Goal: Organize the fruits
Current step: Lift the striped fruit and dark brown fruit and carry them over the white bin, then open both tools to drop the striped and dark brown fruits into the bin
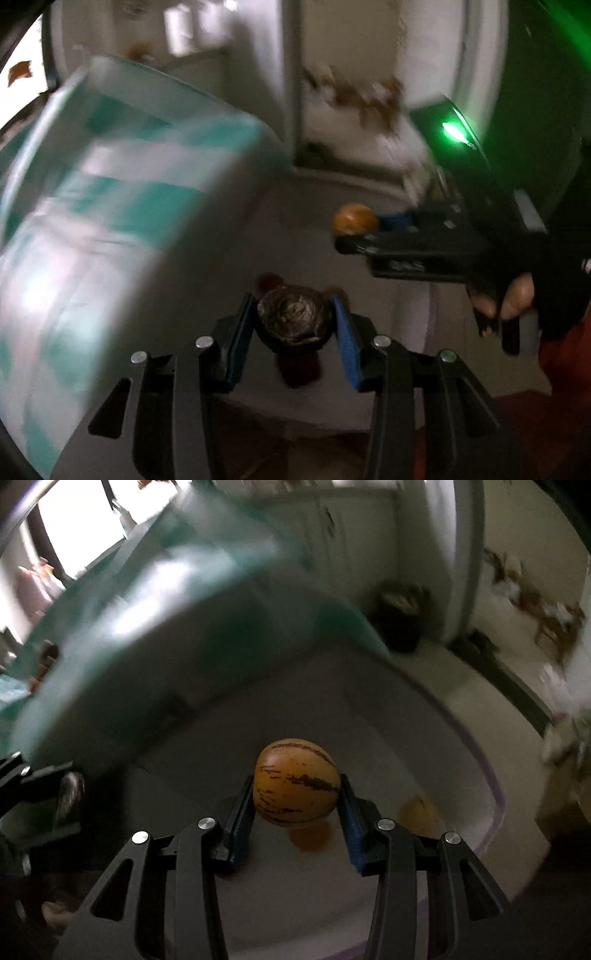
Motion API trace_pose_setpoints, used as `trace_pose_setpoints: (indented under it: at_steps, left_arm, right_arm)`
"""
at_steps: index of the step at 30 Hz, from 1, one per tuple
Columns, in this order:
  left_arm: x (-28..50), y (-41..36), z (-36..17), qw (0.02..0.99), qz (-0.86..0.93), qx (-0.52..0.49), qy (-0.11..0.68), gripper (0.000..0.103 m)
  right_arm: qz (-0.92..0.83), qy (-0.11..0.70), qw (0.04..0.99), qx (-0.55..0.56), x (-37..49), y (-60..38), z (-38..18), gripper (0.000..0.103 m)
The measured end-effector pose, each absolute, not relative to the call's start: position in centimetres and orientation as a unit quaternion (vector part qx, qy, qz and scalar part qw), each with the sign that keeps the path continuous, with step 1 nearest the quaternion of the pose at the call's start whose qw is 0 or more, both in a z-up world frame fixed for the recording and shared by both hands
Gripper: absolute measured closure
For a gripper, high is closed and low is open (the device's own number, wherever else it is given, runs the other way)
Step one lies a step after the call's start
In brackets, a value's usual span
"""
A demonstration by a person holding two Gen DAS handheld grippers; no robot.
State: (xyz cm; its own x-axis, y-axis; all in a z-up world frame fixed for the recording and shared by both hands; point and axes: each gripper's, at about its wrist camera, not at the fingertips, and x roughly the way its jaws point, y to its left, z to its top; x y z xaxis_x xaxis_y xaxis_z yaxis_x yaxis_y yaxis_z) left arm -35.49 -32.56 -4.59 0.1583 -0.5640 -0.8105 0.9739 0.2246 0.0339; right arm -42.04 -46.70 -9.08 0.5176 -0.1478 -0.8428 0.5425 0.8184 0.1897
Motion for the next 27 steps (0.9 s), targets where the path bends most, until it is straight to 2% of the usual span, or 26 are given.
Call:
trace_pose_setpoints:
  at_steps: [10, 19, 22, 23, 24, 26, 27]
  left_arm:
    - [-36.3, -37.8, -13.7, 0.6, -0.553, 0.358, 0.454, 0.061]
    - [-35.4, -37.9, -14.8, 0.598, -0.547, 0.347, 0.472, 0.059]
    - [-35.4, -37.8, -14.6, 0.602, -0.551, 0.335, 0.47, 0.05]
    - [-35.5, -37.8, -14.5, 0.605, -0.552, 0.33, 0.469, 0.045]
    - [-35.4, -37.7, -14.3, 0.609, -0.553, 0.326, 0.466, 0.036]
    - [-35.2, -37.2, -13.5, 0.623, -0.552, 0.317, 0.453, 0.025]
    - [-35.1, -36.7, -12.9, 0.631, -0.553, 0.313, 0.445, 0.025]
  right_arm:
    - [-0.241, 0.564, 0.776, 0.145, -40.5, -47.7, -14.8, 0.061]
    - [-0.238, 0.585, 0.761, 0.149, -40.9, -47.4, -16.4, 0.06]
    - [-0.237, 0.588, 0.758, 0.153, -40.9, -47.2, -16.5, 0.059]
    - [-0.239, 0.587, 0.758, 0.153, -40.9, -47.4, -16.5, 0.057]
    - [-0.243, 0.584, 0.76, 0.153, -41.0, -47.5, -16.2, 0.049]
    - [-0.241, 0.573, 0.767, 0.161, -40.9, -48.1, -15.7, 0.044]
    - [-0.245, 0.566, 0.77, 0.161, -41.0, -48.0, -15.1, 0.044]
